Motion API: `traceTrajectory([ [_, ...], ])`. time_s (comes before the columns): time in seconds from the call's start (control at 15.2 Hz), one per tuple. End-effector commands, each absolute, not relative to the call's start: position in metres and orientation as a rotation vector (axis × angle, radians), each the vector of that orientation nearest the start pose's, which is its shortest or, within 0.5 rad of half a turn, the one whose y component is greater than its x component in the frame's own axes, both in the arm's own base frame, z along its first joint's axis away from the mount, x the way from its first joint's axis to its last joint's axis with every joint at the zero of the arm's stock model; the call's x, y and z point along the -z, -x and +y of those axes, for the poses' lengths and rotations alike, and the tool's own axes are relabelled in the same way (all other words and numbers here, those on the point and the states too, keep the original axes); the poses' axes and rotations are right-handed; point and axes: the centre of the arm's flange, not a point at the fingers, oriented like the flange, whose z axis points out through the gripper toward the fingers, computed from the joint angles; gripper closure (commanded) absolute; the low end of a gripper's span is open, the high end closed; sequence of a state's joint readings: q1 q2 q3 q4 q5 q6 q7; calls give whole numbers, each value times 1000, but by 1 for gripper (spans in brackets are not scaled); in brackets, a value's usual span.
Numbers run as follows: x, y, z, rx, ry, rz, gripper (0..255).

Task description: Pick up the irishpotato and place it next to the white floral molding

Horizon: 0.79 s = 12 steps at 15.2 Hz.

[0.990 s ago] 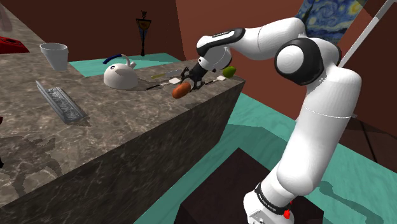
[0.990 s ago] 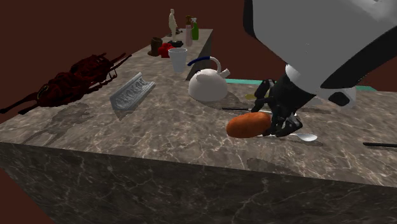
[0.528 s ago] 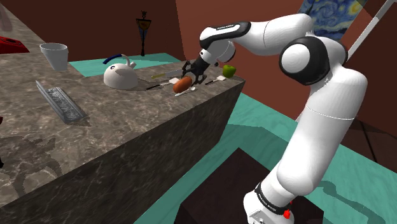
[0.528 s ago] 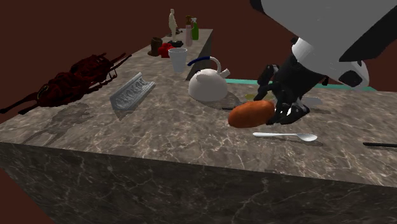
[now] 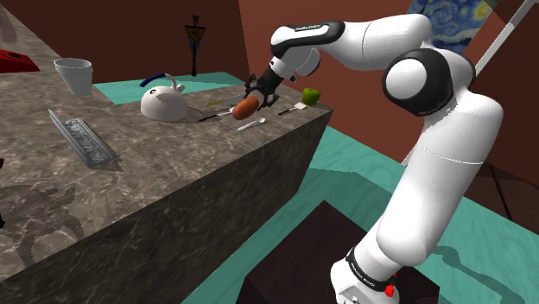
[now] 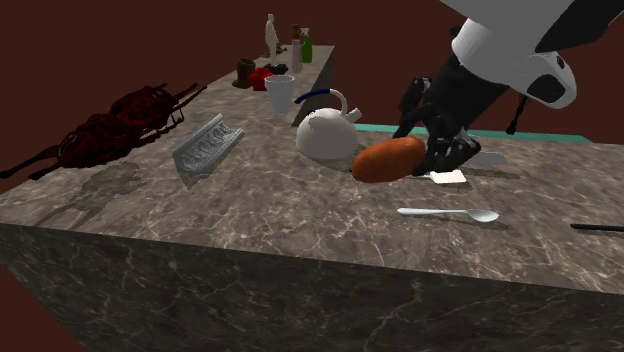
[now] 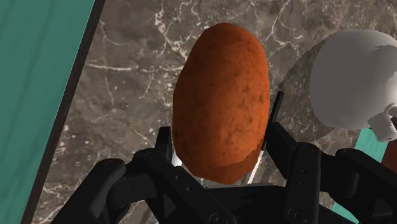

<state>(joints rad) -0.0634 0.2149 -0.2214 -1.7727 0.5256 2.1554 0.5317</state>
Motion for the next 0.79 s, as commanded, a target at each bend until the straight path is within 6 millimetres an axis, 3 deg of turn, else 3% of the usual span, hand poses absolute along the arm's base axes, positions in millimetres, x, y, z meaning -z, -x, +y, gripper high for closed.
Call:
traceTrajectory([
  [0.0, -461, -627, -128, 165, 2330, 1370, 255],
  [0.73, -462, -669, 11, 165, 2330, 1370, 255],
])
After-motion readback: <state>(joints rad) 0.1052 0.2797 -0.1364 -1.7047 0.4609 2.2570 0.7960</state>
